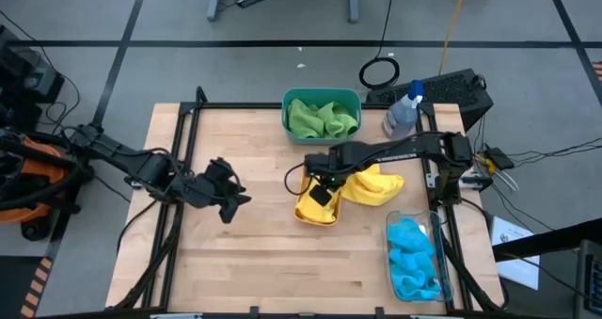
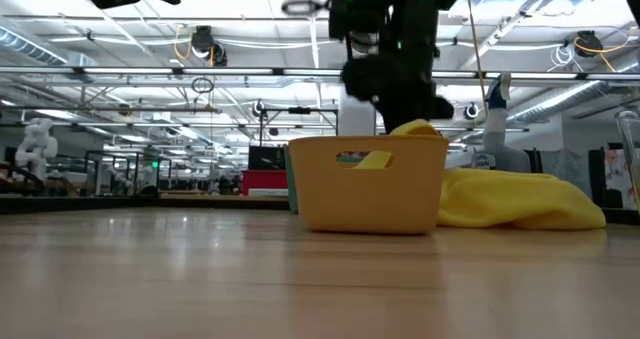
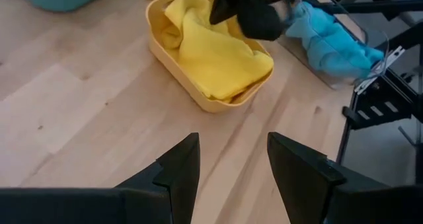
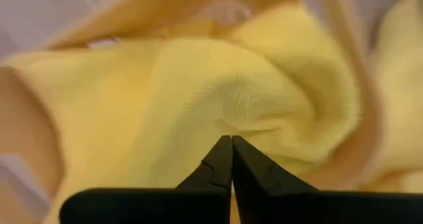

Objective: Sort microfiber towel by color & place in baskets
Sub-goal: Put the left yellow microfiber towel into the yellow bin, then put the yellow microfiber towel into the yellow bin

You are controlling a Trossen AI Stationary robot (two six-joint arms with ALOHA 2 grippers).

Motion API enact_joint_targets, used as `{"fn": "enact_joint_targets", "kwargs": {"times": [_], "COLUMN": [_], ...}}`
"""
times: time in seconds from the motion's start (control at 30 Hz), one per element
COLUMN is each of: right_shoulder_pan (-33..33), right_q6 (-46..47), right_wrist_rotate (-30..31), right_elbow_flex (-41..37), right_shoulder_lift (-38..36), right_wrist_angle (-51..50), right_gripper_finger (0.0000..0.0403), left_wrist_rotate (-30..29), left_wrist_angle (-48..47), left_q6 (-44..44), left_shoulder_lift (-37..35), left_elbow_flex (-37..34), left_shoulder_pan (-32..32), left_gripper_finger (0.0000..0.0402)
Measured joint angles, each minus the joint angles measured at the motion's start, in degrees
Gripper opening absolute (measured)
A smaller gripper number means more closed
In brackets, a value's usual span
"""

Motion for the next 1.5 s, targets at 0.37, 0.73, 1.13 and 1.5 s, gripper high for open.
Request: {"fn": "enact_joint_targets", "kwargs": {"times": [0.37,0.73,1.13,1.5], "right_shoulder_pan": [0.2,-1.3,-0.7,-0.8], "right_q6": [-6.7,-5.8,-4.1,-4.2], "right_wrist_rotate": [11.3,13.5,7.3,6.0], "right_elbow_flex": [13.2,8.4,-3.1,-4.0], "right_shoulder_lift": [-2.2,-2.0,-2.0,-2.0], "right_wrist_angle": [-14.9,-21.2,-10.7,-5.5], "right_gripper_finger": [0.0,0.0,0.0,0.0], "left_wrist_rotate": [-5.4,-4.0,-3.3,-3.1], "left_wrist_angle": [-0.1,1.5,10.1,10.4], "left_q6": [0.0,0.0,0.3,0.5], "left_shoulder_lift": [2.8,11.4,12.5,12.5], "left_elbow_flex": [0.0,0.0,0.0,0.0], "left_shoulder_pan": [-1.6,-1.6,-1.5,-1.5], "left_gripper_finger": [0.0183,0.0183,0.0183,0.0183]}}
